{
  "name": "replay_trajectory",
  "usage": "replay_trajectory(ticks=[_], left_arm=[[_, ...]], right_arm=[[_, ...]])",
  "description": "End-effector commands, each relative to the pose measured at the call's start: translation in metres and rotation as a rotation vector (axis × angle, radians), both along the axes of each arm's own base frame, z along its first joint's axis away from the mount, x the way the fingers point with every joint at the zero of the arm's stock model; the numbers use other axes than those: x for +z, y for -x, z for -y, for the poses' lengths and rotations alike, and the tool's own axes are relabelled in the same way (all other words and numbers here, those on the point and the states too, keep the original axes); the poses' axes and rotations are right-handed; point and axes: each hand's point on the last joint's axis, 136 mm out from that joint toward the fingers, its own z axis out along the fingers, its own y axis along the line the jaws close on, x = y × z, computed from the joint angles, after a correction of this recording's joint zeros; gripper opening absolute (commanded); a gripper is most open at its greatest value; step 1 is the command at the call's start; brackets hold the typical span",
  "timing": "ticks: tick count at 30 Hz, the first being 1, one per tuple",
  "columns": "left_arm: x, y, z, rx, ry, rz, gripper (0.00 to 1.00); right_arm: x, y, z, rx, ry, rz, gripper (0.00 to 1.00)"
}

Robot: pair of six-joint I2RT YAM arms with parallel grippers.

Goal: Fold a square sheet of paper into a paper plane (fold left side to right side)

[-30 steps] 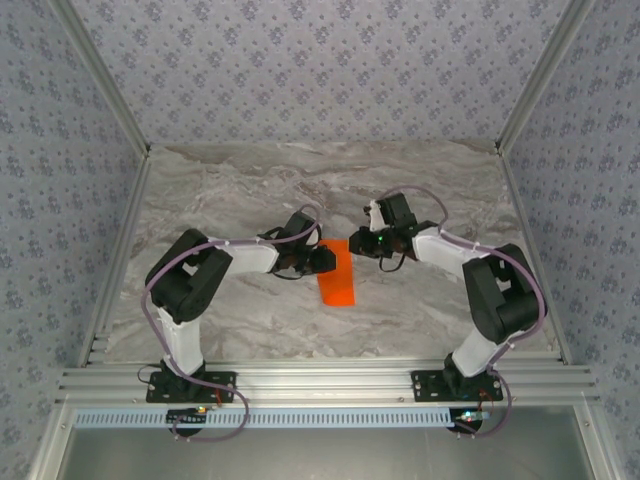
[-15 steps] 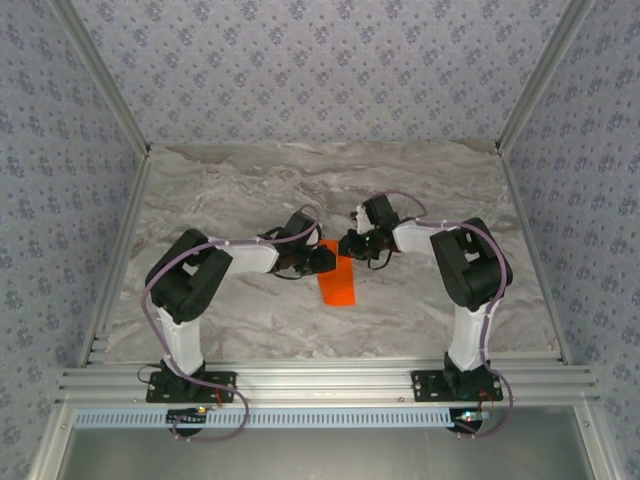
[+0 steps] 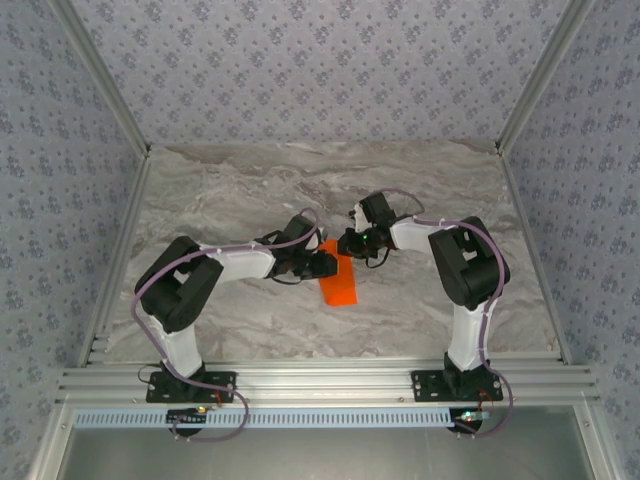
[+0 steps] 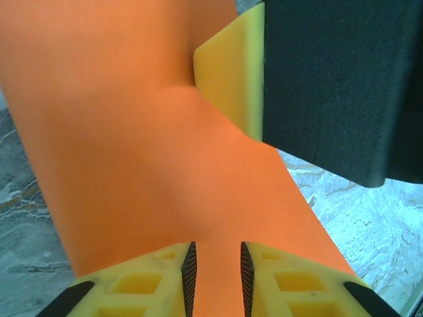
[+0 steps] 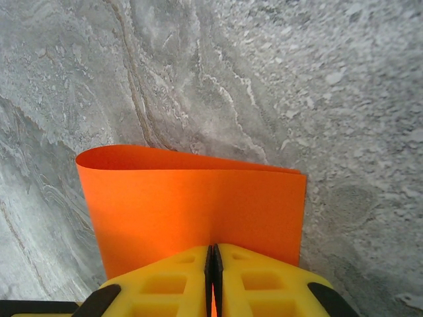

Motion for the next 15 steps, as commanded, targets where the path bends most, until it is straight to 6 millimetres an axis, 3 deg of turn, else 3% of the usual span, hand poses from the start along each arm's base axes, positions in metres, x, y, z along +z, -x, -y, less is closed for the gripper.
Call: replay_trajectory(ticks=[1,6,15], left_arm=[[-0.001,0.004,0.003,-0.025,0.004,0.0,0.26],[-0.018,0.008,0.0,-0.029,-0.032,-0.026,0.26],[-0.019,0.041,-0.005,-0.109,-0.042,-0.019,0.24]], right_arm=[[-0.039,0.024,0.02,-0.027,0.131,-0.121,0.14],[-0.038,0.023,0.02,-0.027,0.134,-0.122,0.14],[-0.04,0.026,0.022,-0.026,0.149,-0.129,0.14]])
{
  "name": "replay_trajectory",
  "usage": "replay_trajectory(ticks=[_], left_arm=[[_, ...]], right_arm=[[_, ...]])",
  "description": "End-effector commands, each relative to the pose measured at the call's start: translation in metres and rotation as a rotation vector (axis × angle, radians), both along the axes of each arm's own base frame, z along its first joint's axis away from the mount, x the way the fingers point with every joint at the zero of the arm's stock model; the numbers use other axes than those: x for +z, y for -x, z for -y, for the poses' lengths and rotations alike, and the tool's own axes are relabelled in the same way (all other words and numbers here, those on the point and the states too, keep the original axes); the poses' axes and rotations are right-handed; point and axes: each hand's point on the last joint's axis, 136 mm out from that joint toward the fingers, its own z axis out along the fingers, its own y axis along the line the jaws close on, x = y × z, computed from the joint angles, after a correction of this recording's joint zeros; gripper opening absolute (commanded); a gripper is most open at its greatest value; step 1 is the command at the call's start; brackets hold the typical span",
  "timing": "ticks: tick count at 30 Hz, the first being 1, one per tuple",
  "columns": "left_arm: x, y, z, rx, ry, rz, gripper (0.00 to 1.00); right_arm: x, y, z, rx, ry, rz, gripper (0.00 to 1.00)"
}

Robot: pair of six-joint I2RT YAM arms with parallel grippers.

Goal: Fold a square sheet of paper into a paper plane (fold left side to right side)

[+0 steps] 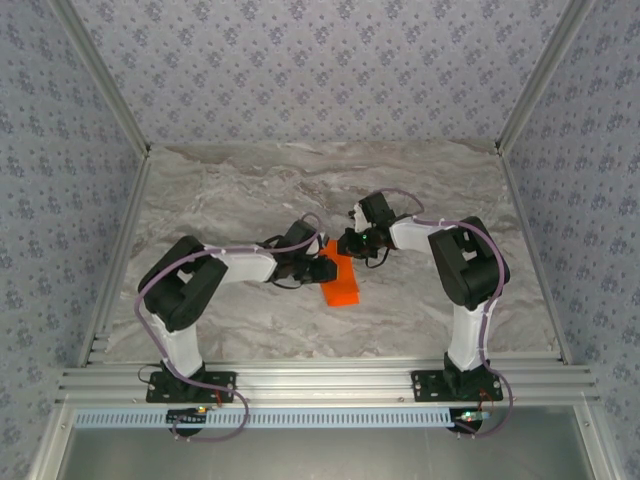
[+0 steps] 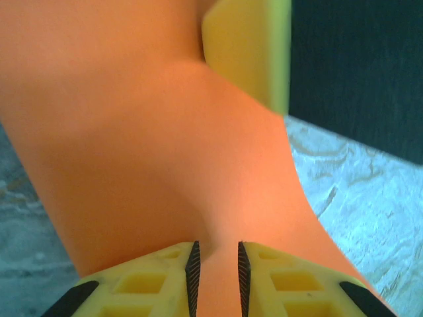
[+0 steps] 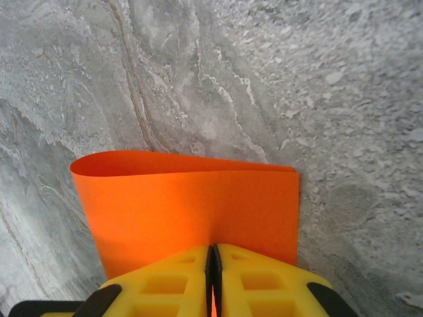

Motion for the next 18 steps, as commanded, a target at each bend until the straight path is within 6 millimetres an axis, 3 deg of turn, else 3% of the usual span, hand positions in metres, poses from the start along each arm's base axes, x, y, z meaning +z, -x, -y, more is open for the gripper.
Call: replay_trajectory(ticks=[1,11,18], left_arm=[[-0.005,0.034,-0.006,-0.079,-0.028,-0.029,0.23],[-0.002,0.088,-0.008,-0.179,-0.033,-0.019,0.2],[-0.011,0.109,-0.013,-0.187,-0.041,-0.051,0.2]], right_arm=[[-0.04,0.026,0.023,-0.028,0.143,-0.129,0.14],[-0.041,0.026,0.025,-0.034,0.15,-0.131,0.14],[-0.041,0.025,0.025,-0.032,0.151,-0.13,0.14]])
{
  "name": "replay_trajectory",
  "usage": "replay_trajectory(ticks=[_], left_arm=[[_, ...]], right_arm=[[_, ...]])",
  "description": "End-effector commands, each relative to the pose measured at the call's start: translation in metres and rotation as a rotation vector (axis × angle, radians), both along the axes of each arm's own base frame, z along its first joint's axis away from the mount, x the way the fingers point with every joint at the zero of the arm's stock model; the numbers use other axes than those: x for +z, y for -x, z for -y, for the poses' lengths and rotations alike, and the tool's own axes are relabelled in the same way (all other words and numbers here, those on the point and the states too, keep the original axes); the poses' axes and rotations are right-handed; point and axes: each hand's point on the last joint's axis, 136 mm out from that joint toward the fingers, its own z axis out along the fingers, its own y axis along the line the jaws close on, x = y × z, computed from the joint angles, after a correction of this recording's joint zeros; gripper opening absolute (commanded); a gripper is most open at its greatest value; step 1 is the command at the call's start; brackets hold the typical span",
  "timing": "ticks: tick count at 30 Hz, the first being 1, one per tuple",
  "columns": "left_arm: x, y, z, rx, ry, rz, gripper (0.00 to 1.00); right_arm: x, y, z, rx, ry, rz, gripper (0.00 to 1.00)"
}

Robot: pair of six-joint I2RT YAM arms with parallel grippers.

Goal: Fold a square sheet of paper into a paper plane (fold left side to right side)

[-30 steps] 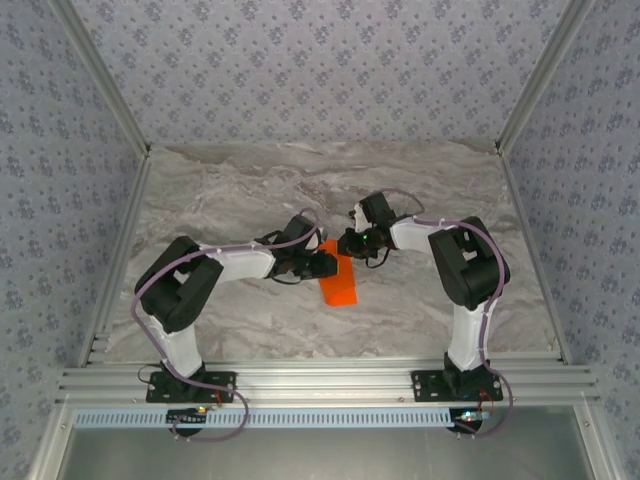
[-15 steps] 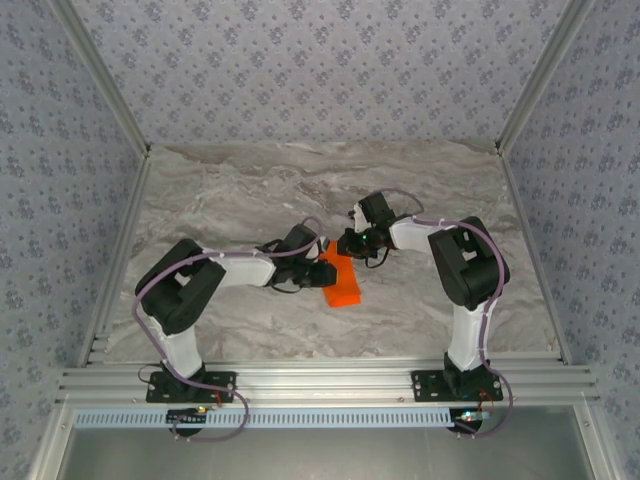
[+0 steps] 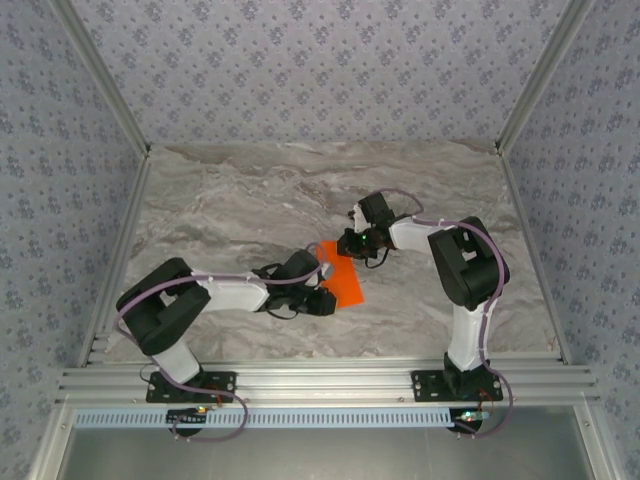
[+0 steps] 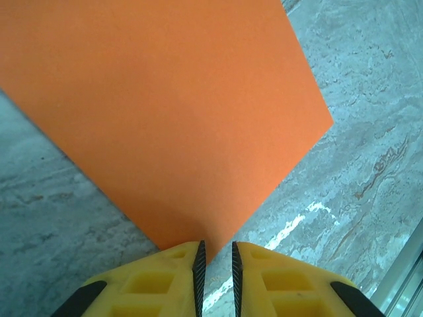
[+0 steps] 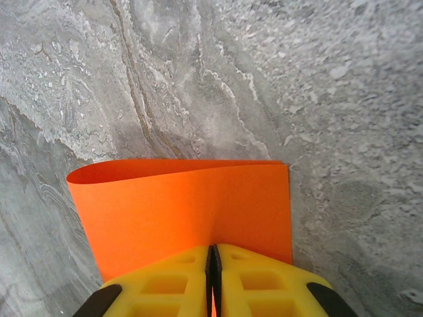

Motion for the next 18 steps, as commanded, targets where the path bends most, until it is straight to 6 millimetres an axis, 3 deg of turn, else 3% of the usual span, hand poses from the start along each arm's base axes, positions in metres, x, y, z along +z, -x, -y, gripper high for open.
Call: replay_trajectory(ticks=[1,3,6,12,18], left_arm=[[-0.01,0.025,-0.008,-0.027,-0.03,-0.064,0.2],[-0.008,0.026,-0.011,-0.016,-0.025,-0.067,0.2],[0.01,0.021,-0.01,-0.002,0.014,-0.029,0.2],[0.056,-0.015,-0.011,0.053,0.13,0.031,0.22],[0.056,-0.054,0.005,0.048,0.127,0.051,0.23]], right_arm=[[-0.04,0.024,0.025,-0.033,0.144,-0.127,0.14],[-0.04,0.025,0.024,-0.031,0.142,-0.129,0.13],[-0.039,0.025,0.023,-0.029,0.133,-0.127,0.13],[-0.036,0.025,0.021,-0.029,0.123,-0.119,0.13],[-0.032,0.024,0.02,-0.024,0.117,-0.107,0.13]])
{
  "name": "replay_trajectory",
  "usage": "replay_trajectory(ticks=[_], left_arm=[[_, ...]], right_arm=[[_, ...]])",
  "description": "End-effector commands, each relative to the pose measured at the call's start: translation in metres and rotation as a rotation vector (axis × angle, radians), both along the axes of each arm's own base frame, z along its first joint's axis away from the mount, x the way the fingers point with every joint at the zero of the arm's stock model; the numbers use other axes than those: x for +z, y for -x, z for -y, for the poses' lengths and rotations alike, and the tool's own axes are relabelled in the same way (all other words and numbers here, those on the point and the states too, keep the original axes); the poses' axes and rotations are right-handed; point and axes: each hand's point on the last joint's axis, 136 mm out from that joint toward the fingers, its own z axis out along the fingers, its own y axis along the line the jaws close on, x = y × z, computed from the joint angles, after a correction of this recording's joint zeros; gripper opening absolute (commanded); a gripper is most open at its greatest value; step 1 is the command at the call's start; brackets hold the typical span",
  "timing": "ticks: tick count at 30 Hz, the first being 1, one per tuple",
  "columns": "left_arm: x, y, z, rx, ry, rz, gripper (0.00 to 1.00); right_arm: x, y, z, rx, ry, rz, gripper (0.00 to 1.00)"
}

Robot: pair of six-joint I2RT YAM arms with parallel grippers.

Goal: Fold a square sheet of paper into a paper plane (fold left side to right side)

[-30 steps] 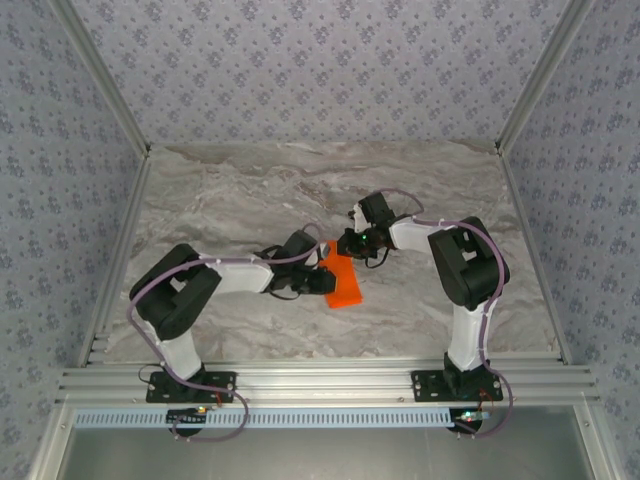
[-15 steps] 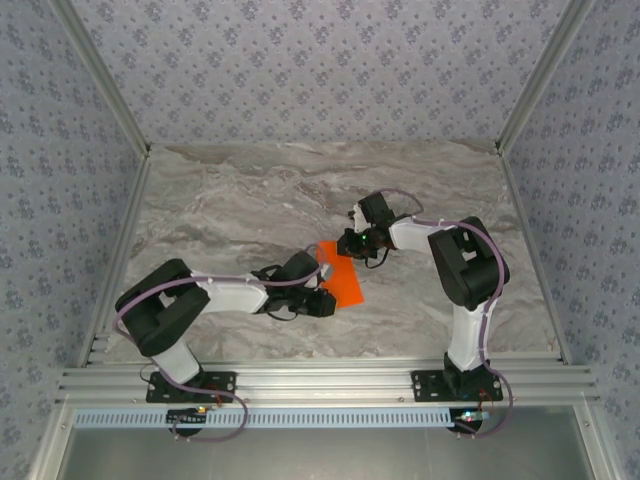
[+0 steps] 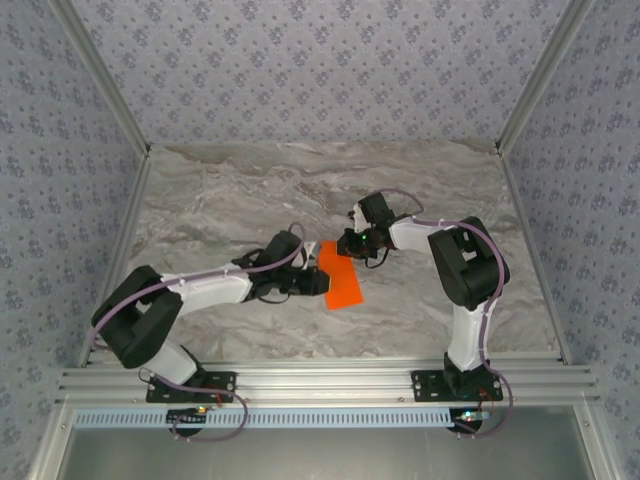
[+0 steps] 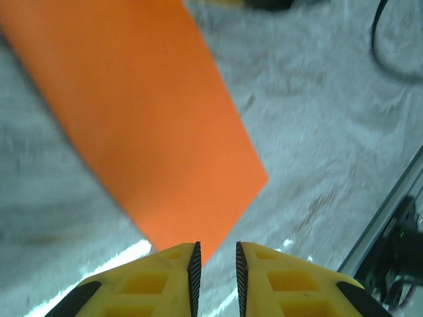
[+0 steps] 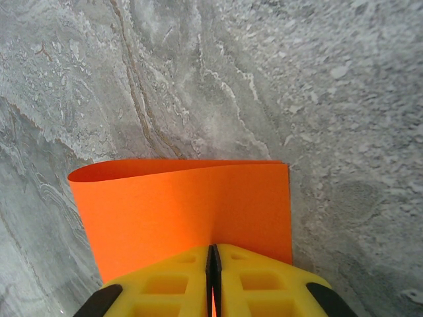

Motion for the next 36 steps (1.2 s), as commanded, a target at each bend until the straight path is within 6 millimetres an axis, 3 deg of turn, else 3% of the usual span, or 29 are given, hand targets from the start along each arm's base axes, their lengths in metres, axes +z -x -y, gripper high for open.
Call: replay_trajectory(ticks=[1,7,14,18,23,27,31,36], left_arm=[[-0.002,-0.012,0.016,-0.054,0.0,0.009,0.23],[-0.03,-0.033,0.028,-0.03,-0.055,-0.004,0.23],[-0.062,-0.029,0.017,0.019,-0.107,-0.055,0.22],[-0.071,-0.024,0.01,0.04,-0.137,-0.074,0.22],[-0.077,-0.016,0.007,0.046,-0.183,-0.07,0.22],[-0.078,-0.016,0.008,0.045,-0.192,-0.073,0.21],[-0.079,-0.017,0.008,0.048,-0.199,-0.072,0.21],[-0.078,-0.017,0.007,0.052,-0.202,-0.072,0.21]], right_arm=[[-0.032,0.024,0.019,-0.023,0.115,-0.107,0.14],[-0.027,0.024,0.016,-0.015,0.096,-0.094,0.14],[-0.004,0.015,0.006,-0.008,0.024,-0.036,0.15],[0.027,0.0,0.005,-0.016,-0.027,0.026,0.21],[0.082,-0.005,0.027,-0.036,0.004,0.145,0.43],[0.093,0.022,0.045,-0.018,0.048,0.165,0.44],[0.075,0.066,0.047,-0.003,-0.006,0.09,0.3],[0.043,0.106,0.034,0.03,-0.024,0.002,0.17]])
